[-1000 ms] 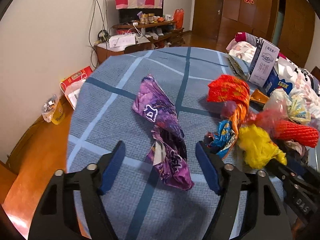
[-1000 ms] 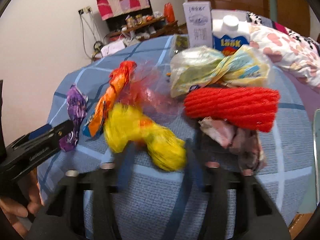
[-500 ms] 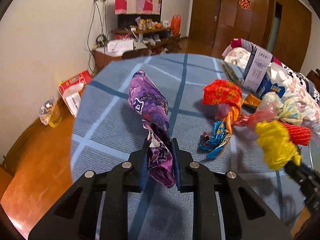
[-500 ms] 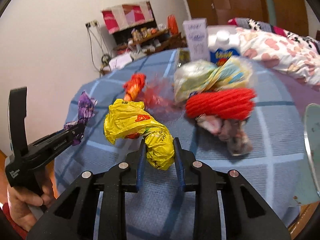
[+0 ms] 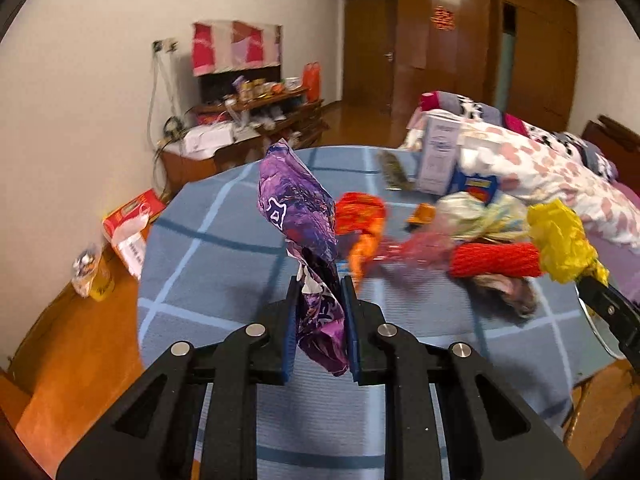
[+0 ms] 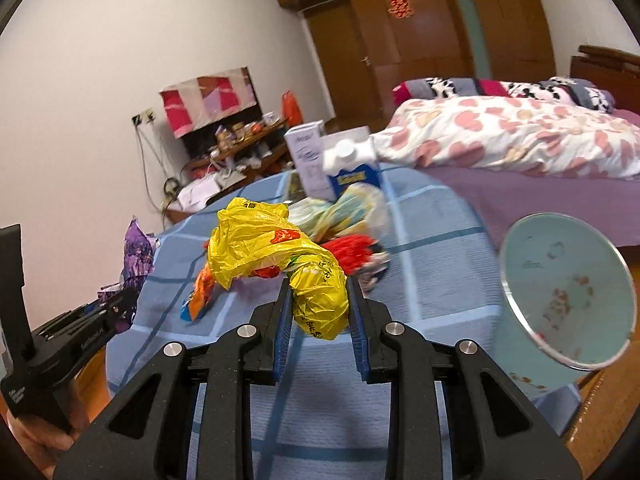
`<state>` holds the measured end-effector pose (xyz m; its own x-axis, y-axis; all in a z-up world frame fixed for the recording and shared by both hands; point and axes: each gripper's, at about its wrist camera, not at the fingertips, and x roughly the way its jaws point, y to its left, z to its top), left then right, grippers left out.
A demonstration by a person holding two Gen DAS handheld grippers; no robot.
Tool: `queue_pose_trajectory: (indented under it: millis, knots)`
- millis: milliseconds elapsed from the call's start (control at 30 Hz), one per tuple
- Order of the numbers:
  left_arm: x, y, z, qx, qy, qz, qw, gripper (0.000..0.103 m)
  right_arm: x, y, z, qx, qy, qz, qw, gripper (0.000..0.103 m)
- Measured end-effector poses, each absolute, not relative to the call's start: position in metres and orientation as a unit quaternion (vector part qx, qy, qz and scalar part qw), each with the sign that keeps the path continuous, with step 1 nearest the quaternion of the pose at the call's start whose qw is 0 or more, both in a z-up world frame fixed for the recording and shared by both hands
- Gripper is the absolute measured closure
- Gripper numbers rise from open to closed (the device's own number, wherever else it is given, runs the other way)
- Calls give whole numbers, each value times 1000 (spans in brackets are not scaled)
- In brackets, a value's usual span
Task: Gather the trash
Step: 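Grasp the purple wrapper with the left tool while the right tool grasps the yellow bag, then carry both items over the blue wastebasket and open both tools to drop them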
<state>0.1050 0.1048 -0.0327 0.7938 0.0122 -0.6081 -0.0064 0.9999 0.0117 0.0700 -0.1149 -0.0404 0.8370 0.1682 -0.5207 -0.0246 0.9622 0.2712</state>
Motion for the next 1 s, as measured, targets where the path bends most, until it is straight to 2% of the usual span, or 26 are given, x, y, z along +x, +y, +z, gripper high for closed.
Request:
queue_pose_trajectory:
  millis: [467, 1000]
  knots:
    - [76, 41, -13, 48, 298, -53, 952, 83, 33, -158, -33, 150, 258, -2, 954, 76]
    - [54, -12, -14, 77, 297, -114, 945, 83, 2, -198, -30, 172, 240, -53, 954, 76]
